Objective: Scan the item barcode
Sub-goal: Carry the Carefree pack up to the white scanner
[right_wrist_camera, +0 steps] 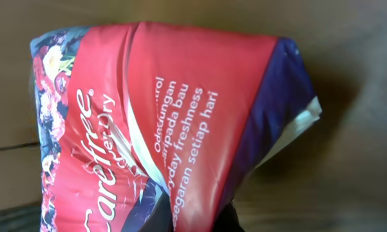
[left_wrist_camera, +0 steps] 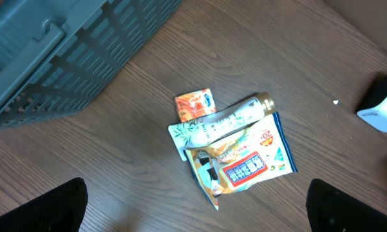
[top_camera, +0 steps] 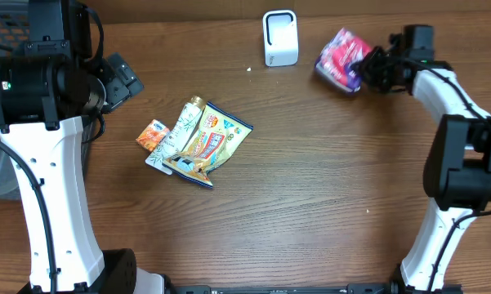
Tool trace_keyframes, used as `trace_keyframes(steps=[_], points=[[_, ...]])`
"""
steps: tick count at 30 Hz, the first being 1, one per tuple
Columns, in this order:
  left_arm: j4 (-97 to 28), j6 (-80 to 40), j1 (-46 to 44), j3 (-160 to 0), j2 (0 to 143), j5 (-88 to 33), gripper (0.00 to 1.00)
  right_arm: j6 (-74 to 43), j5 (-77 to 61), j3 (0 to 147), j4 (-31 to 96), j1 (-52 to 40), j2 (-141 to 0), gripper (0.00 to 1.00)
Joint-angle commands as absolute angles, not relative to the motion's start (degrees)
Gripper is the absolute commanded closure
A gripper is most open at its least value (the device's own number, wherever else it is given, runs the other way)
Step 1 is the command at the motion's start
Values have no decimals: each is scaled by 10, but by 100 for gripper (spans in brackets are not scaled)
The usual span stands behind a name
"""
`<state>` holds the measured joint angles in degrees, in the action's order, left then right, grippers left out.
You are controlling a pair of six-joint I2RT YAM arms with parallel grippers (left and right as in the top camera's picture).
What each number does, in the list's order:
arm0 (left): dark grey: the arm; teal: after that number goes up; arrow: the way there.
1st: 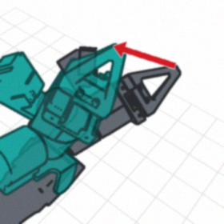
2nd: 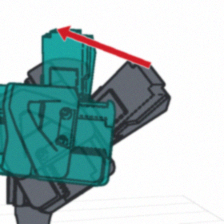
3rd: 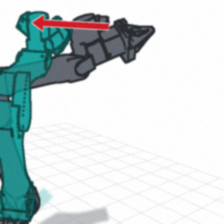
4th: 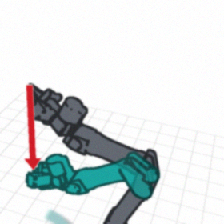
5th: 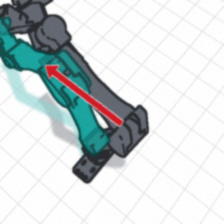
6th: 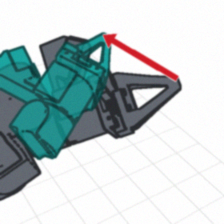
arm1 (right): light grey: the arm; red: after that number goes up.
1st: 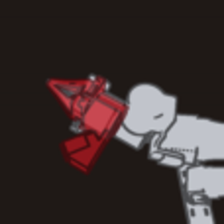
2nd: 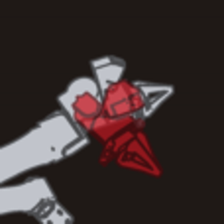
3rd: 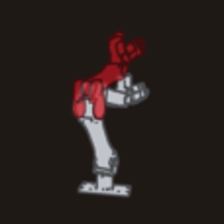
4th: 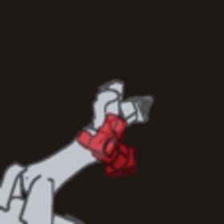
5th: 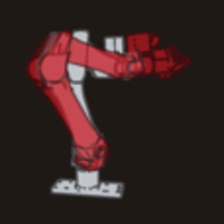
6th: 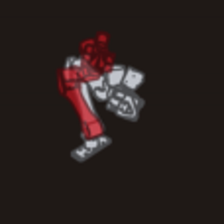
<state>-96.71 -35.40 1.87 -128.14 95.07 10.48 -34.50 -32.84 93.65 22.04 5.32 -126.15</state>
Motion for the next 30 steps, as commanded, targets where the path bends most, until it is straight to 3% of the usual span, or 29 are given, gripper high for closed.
trace_keyframes(steps=[1,8,20,30], points=[[-968,-343,19,-1283,955,103,0,-350,-459,939,181,50,-1216,96],[-968,-343,19,-1283,955,103,0,-431,-438,939,84,9,-1216,96],[-968,-343,19,-1283,955,103,0,-448,-82,939,44,-146,-1216,96],[-968,-343,19,-1283,955,103,0,-449,-30,939,-43,-176,-1240,96]])
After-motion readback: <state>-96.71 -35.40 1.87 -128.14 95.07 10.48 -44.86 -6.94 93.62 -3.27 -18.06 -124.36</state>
